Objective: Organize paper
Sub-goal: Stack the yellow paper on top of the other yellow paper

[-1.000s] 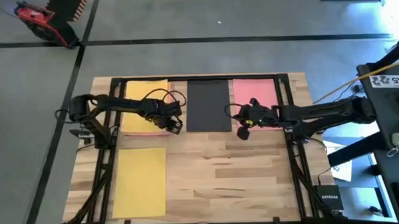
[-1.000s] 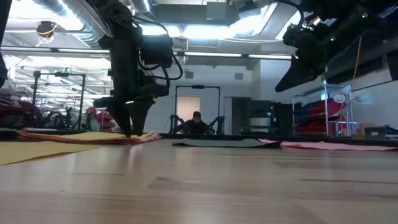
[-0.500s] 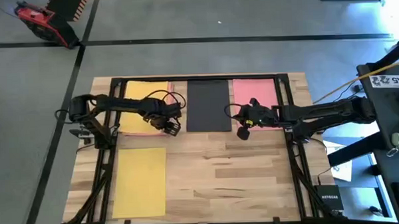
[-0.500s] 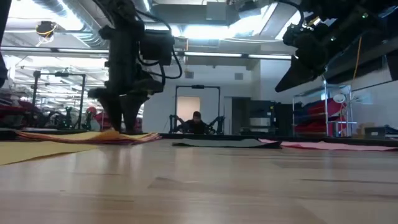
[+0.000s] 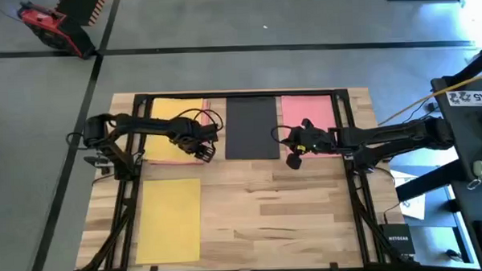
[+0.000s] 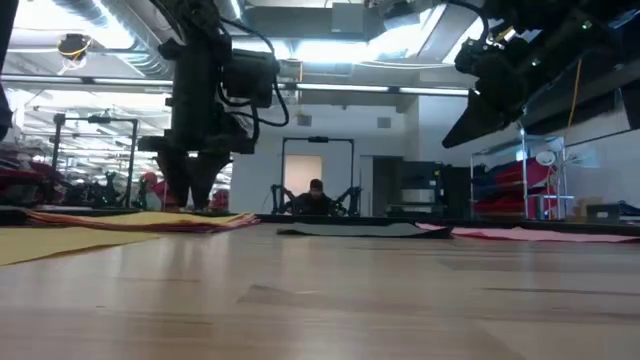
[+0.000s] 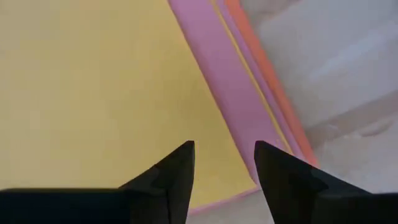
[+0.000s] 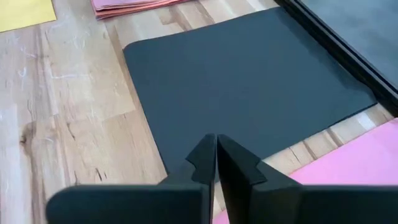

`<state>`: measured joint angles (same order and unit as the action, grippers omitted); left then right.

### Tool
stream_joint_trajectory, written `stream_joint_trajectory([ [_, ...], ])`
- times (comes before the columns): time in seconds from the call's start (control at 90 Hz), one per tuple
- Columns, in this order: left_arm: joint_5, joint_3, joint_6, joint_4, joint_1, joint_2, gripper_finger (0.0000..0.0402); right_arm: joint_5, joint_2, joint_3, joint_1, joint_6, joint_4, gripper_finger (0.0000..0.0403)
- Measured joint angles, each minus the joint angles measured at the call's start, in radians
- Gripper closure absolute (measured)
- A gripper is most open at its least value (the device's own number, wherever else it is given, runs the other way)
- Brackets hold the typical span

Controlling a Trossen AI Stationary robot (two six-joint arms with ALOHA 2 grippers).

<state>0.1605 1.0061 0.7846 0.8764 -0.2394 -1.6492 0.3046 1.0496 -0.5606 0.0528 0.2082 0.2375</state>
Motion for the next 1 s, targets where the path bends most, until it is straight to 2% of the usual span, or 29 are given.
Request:
stream_joint_trajectory([
  [0.4, -0.003, -0.001, -0.003, 0.023, 0.006, -0.093, 0.0261, 0.002, 0.000, 0.000, 0.000, -0.005, 0.000, 0.0398],
  [0.544, -0.004, -0.001, -0.023, 0.071, 0.006, -0.092, 0.0296, 0.002, 0.000, 0.000, 0.000, -0.005, 0.000, 0.0398],
  [0.767, -0.095, 0.017, -0.062, 0.110, 0.009, -0.089, 0.0388, 0.002, 0.000, 0.000, 0.000, -0.007, 0.000, 0.0398],
  [1.0, -0.145, 0.083, -0.073, 0.162, 0.024, -0.061, 0.0401, 0.026, 0.000, 0.000, 0.000, -0.017, -0.001, 0.0398],
])
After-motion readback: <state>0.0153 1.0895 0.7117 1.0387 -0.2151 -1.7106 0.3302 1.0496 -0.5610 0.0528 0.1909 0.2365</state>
